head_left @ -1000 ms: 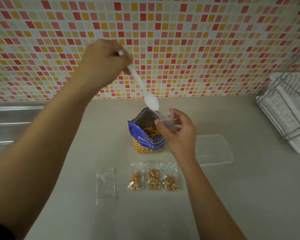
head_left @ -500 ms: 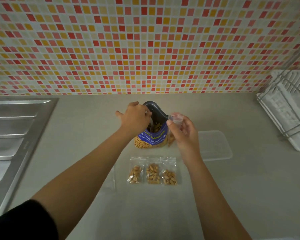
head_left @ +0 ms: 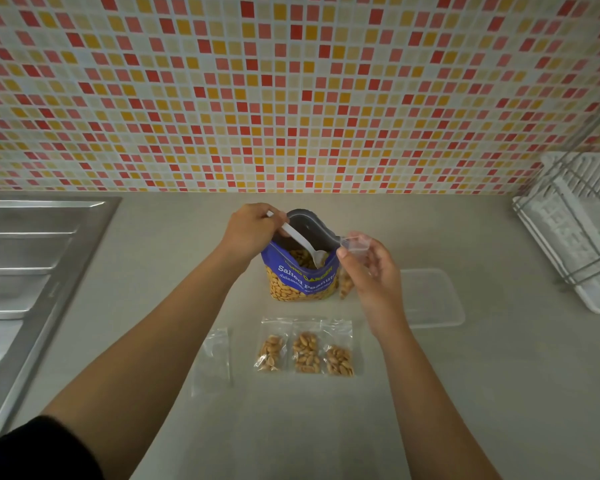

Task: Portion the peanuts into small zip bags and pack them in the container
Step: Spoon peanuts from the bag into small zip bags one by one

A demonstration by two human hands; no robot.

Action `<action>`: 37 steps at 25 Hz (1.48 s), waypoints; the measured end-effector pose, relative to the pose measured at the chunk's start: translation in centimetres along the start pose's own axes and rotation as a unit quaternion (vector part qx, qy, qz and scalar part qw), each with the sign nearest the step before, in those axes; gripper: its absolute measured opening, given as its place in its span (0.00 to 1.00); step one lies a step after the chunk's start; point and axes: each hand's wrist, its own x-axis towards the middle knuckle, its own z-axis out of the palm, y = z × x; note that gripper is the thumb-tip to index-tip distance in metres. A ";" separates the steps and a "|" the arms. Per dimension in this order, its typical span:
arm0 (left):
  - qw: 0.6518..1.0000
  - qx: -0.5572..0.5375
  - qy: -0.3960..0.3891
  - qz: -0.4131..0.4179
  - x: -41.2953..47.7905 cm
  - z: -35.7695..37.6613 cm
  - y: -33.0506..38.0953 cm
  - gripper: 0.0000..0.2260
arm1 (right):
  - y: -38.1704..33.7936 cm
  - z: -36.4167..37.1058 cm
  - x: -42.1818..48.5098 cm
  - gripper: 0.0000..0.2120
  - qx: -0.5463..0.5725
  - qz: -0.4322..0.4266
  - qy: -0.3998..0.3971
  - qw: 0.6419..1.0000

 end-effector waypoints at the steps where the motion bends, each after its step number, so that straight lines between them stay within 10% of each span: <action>1: 1.000 -0.011 0.005 -0.007 -0.1 -0.3 0.0 0.09 | 0.0 0.0 -0.1 0.18 -0.005 0.000 0.004 1.000; 17: 0.977 -0.150 0.083 -0.130 -0.1 -3.7 -0.6 0.06 | -1.9 0.0 -0.6 0.23 -0.232 -0.123 0.066 0.963; 24: 0.987 -0.136 0.072 -0.050 -0.2 -5.9 4.0 0.05 | -1.9 1.9 -0.3 0.23 -0.279 -0.148 0.047 0.948; 32: 0.936 0.220 0.016 0.273 -3.4 -3.5 9.8 0.08 | -2.6 2.7 -0.3 0.22 -0.248 -0.130 0.035 0.959; 37: 0.970 0.079 0.055 0.225 -2.3 -6.7 9.9 0.07 | -2.9 1.8 -0.4 0.21 -0.208 -0.089 0.063 0.972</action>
